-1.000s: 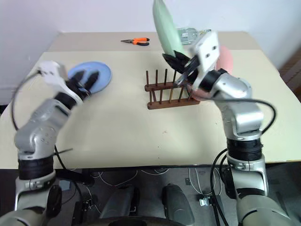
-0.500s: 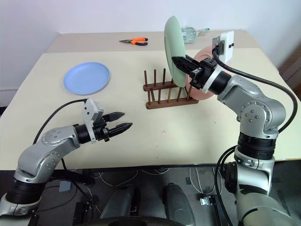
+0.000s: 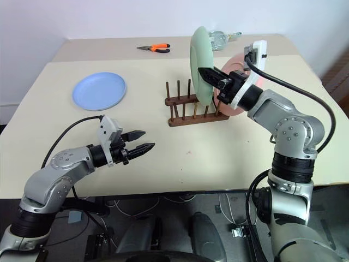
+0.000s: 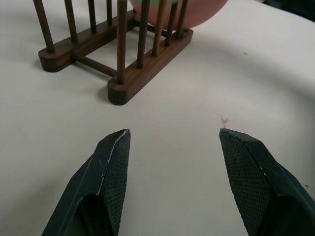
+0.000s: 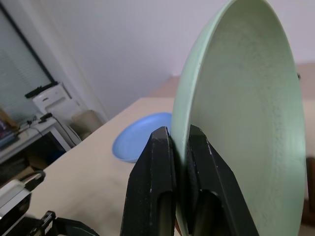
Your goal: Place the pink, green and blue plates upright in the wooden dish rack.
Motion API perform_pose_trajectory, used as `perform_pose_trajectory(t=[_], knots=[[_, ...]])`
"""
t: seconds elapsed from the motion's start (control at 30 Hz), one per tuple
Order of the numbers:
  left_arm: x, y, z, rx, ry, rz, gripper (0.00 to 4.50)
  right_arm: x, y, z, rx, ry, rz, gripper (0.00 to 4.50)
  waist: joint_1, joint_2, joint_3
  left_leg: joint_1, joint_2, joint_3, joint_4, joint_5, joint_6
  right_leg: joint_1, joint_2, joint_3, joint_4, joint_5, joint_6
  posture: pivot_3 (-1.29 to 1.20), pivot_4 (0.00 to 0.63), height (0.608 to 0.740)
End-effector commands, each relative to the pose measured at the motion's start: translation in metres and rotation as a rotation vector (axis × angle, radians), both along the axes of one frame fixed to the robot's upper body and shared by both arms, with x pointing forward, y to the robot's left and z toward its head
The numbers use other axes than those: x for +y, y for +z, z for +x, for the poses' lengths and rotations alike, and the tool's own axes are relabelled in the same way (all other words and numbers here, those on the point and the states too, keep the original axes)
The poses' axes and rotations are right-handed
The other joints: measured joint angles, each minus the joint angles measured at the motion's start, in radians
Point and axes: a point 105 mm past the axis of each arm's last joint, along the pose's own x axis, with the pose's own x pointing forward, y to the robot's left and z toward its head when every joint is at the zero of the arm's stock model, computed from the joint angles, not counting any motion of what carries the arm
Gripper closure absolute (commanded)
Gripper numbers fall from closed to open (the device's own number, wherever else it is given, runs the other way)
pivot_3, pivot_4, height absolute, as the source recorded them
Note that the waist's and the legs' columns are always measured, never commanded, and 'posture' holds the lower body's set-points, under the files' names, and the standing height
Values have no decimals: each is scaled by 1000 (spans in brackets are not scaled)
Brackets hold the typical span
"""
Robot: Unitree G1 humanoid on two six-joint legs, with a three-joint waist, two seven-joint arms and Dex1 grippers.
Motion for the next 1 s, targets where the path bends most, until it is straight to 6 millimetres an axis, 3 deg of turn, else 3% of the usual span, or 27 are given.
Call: perform_pose_trajectory(t=[0.03, 0.07, 0.1, 0.27, 0.4, 0.57, 0.63, 0.73, 0.8, 0.9, 1.0], knots=[[-6, 13, -3, -62, -31, -1, 1583, 1, 10, 6, -7, -8, 15, 4500, 0, 0, 0, 0, 0, 0, 0, 0, 0, 0, 0, 0, 0, 0, 0, 0, 150, 740], [-6, 13, -3, -63, -32, 1, 1583, 1, 9, 9, -7, -15, 3, 4500, 0, 0, 0, 0, 0, 0, 0, 0, 0, 0, 0, 0, 0, 0, 0, 0, 150, 740], [-6, 13, -3, -65, -32, 3, 1523, 1, 9, 10, -13, -20, -5, 3762, 0, 0, 0, 0, 0, 0, 0, 0, 0, 0, 0, 0, 0, 0, 0, 0, 150, 740], [-5, 13, -2, -70, -20, 6, 1523, 2, 19, 11, -147, -63, -122, 1619, 0, 0, 0, 0, 0, 0, 0, 0, 0, 0, 0, 0, 0, 0, 0, 0, 150, 740], [-2, 17, 1, -71, 8, -34, 1523, -3, 33, 13, -340, -169, -300, 1619, 1, 0, 0, 0, 0, 0, 0, 0, 0, 0, 0, 0, 0, 0, 0, 0, 150, 740], [21, 46, 30, -125, 226, -224, 114, -8, 68, 9, -581, -280, -415, 1580, 1, 0, 0, 0, 0, 0, 1, 0, 0, 0, 0, -1, 0, 0, 0, 0, 150, 740], [45, 54, 52, -153, 422, -258, 114, -4, 78, 5, -693, -303, -498, 1580, 2, 0, 0, 0, 0, 0, 1, 0, 0, 0, 1, -1, 0, 0, 0, 0, 150, 740], [95, 44, 86, -102, 794, -222, 114, 20, 84, -11, -828, -229, -587, 1580, -1, 0, 0, 0, 0, 0, 1, 0, 0, 0, 2, -1, 1, 0, 0, 0, 150, 740], [130, 30, 99, -6, 1032, -220, 114, 46, 77, -28, -884, -94, -610, 1580, -5, 0, 0, 0, 0, 0, 1, 0, 0, -1, 2, -1, 1, 0, 0, 0, 150, 740], [152, 13, 110, 129, 1188, -252, 114, 76, 59, -48, -926, 68, -639, 1580, 1, -1, 0, 0, 1, 0, 1, 0, 0, -1, 2, -1, 1, 0, 0, 0, 150, 740], [155, 6, 125, 229, 1238, -325, 114, 99, 39, -61, -914, 174, -624, 1580, 10, -4, 0, -1, 1, 0, 2, 0, 0, -1, 1, -2, 1, 0, 1, 0, 150, 740]])
